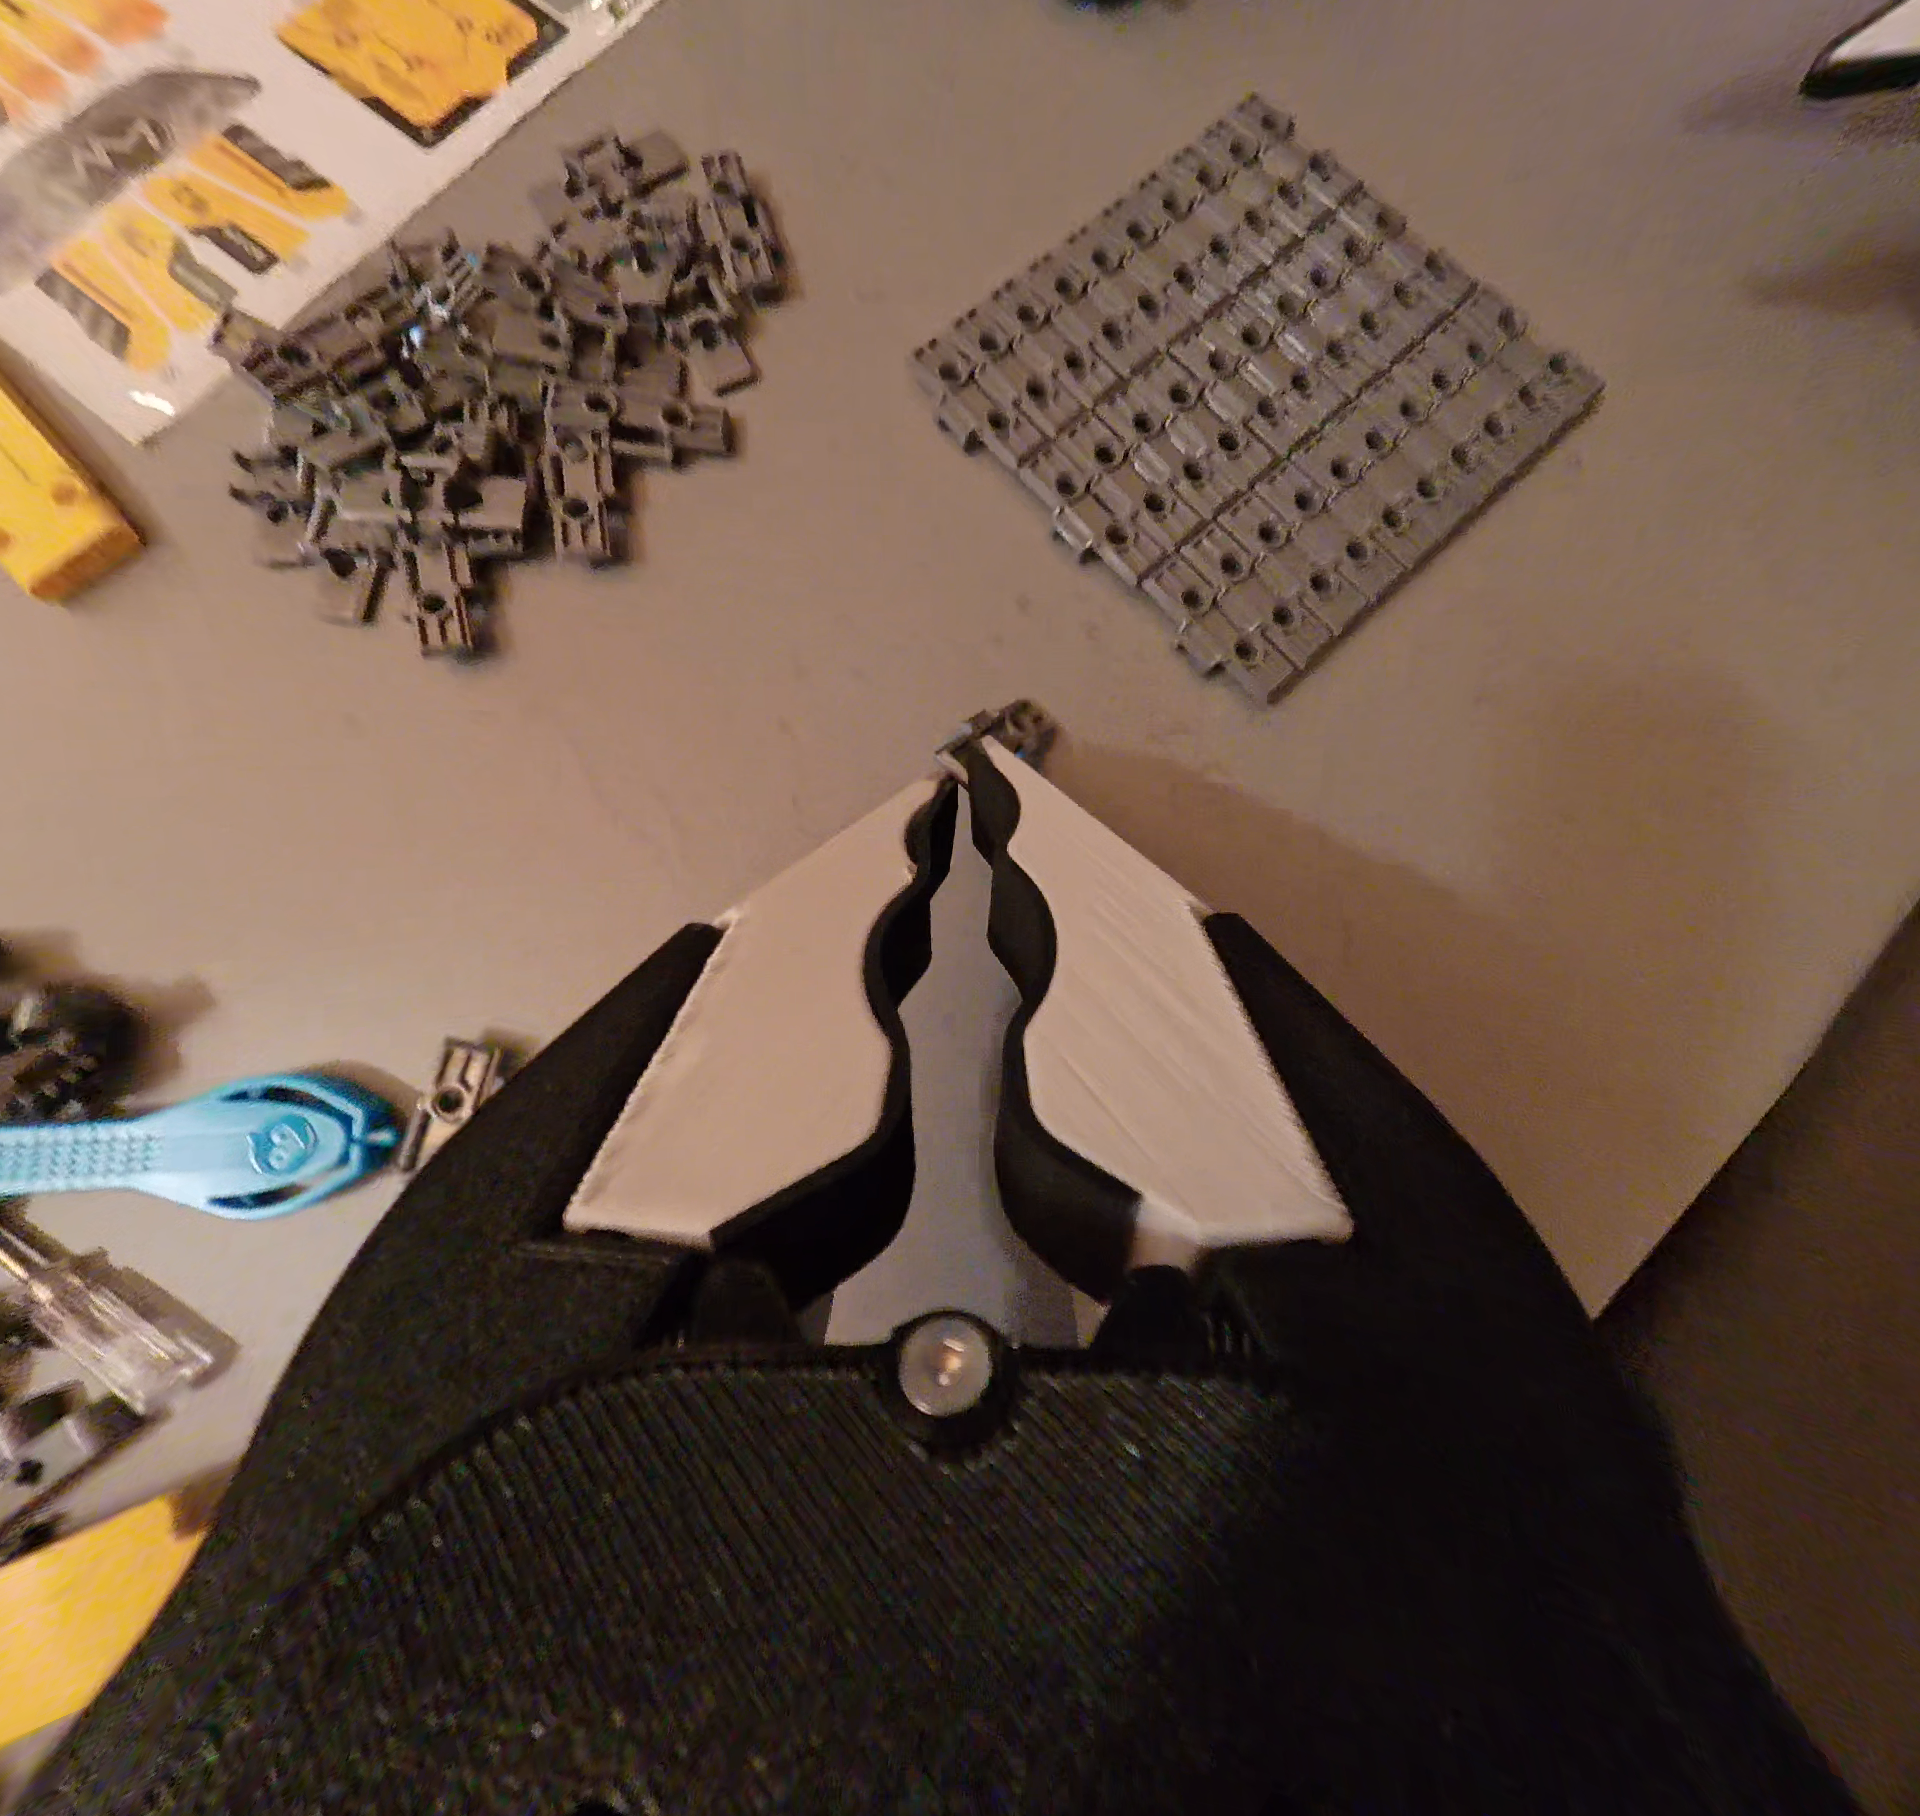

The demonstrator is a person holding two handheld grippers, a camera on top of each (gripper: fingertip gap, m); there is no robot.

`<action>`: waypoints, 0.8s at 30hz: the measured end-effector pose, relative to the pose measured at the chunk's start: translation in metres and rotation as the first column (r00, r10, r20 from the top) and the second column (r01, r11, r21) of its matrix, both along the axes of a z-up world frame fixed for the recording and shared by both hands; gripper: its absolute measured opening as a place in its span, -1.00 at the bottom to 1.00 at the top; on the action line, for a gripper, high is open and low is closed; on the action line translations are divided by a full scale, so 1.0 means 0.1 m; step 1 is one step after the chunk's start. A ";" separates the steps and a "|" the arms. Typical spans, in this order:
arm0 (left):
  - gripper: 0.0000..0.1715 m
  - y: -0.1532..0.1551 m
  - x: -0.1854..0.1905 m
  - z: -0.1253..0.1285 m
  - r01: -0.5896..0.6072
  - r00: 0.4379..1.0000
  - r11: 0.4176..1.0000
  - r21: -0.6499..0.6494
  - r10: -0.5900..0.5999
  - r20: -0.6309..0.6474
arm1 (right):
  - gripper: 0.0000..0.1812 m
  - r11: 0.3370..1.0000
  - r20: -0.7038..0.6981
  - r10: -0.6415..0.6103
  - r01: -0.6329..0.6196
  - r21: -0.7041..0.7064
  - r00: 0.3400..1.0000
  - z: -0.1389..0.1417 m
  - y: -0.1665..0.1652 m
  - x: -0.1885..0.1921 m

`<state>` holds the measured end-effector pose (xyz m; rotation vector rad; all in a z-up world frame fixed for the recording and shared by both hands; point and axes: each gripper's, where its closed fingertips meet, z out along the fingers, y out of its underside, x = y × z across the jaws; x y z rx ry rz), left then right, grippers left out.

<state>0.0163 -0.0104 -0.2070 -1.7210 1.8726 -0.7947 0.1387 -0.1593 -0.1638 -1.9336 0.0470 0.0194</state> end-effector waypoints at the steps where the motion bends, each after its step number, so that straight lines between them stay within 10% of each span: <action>1: -1.00 0.00 -0.03 -0.02 -0.007 1.000 1.000 -0.015 0.007 0.003 | -0.47 1.000 0.003 0.000 0.000 -0.002 1.000 0.00 0.00 0.00; 9: -1.00 -0.24 0.03 0.34 0.055 0.977 0.969 -0.243 -0.003 0.211 | -0.47 0.997 0.000 -0.064 0.064 0.051 0.998 0.10 0.02 -0.02; 18: -1.00 -0.83 0.14 0.84 0.304 0.859 0.903 -0.303 -0.123 0.497 | -0.38 0.957 -0.356 0.260 -0.193 0.215 0.898 0.31 0.37 -0.91; 24: -1.00 -1.06 0.24 0.76 0.314 0.863 0.882 -0.350 -0.111 0.493 | -0.46 0.993 -0.162 0.074 -0.057 0.106 0.984 0.19 0.44 -0.83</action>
